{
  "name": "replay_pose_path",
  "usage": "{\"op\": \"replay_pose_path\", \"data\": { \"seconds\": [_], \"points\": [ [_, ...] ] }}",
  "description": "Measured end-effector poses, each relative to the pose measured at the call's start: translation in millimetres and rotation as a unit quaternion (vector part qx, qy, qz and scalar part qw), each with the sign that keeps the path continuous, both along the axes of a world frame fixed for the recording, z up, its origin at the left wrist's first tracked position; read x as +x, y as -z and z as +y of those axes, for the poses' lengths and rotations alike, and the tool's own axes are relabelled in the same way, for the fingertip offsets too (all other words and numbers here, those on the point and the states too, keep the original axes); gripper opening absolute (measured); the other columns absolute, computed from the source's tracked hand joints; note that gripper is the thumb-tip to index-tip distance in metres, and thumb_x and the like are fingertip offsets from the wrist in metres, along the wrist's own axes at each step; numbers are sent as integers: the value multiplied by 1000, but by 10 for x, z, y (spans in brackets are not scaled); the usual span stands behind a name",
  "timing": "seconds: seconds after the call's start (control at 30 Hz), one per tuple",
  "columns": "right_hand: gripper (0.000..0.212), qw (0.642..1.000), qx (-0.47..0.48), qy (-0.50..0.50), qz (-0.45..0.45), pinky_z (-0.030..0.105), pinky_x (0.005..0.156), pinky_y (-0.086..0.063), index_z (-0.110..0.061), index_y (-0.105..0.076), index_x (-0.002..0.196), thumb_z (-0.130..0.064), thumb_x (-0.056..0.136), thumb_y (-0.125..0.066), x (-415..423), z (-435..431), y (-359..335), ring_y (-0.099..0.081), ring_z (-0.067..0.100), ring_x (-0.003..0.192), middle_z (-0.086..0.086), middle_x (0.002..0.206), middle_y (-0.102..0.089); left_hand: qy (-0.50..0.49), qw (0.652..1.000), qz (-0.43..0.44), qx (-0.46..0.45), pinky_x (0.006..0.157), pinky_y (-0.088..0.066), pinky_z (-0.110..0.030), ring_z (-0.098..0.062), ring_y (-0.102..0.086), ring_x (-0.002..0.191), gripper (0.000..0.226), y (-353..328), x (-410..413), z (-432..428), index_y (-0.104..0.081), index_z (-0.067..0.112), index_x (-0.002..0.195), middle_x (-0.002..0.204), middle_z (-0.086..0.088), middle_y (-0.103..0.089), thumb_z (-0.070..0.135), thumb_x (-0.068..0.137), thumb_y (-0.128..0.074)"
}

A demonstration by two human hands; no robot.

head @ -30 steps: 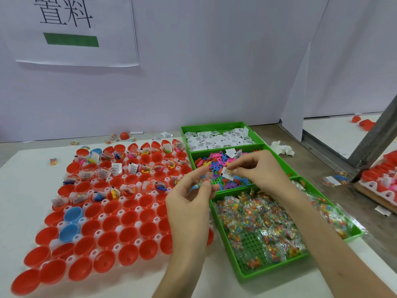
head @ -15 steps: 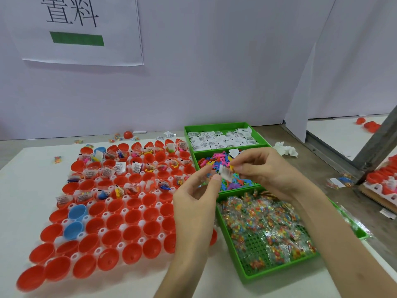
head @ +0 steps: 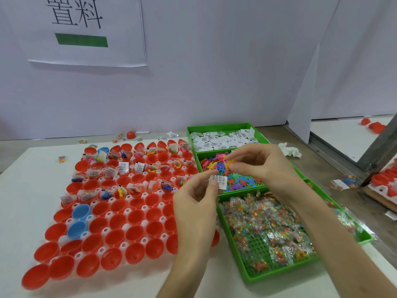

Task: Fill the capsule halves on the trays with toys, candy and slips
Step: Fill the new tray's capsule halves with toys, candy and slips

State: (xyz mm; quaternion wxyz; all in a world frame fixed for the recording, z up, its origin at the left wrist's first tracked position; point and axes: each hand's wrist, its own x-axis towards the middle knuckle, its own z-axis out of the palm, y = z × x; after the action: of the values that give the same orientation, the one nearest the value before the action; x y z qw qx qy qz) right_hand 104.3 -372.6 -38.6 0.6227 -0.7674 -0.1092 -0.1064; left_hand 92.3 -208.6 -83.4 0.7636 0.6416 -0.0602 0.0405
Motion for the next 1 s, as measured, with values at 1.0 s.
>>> {"op": "replay_pose_path", "data": {
  "seconds": [1.0],
  "points": [
    [8, 997, -68, -7, 32, 22, 66, -55, -29, -76, 96, -26, 89, -73, 18, 261, 115, -72, 13, 85, -3, 98, -74, -43, 996, -50, -57, 67, -53, -12, -8, -75, 77, 20, -43, -34, 28, -70, 18, 94, 75, 3, -77, 0, 93, -64]
  ]
}}
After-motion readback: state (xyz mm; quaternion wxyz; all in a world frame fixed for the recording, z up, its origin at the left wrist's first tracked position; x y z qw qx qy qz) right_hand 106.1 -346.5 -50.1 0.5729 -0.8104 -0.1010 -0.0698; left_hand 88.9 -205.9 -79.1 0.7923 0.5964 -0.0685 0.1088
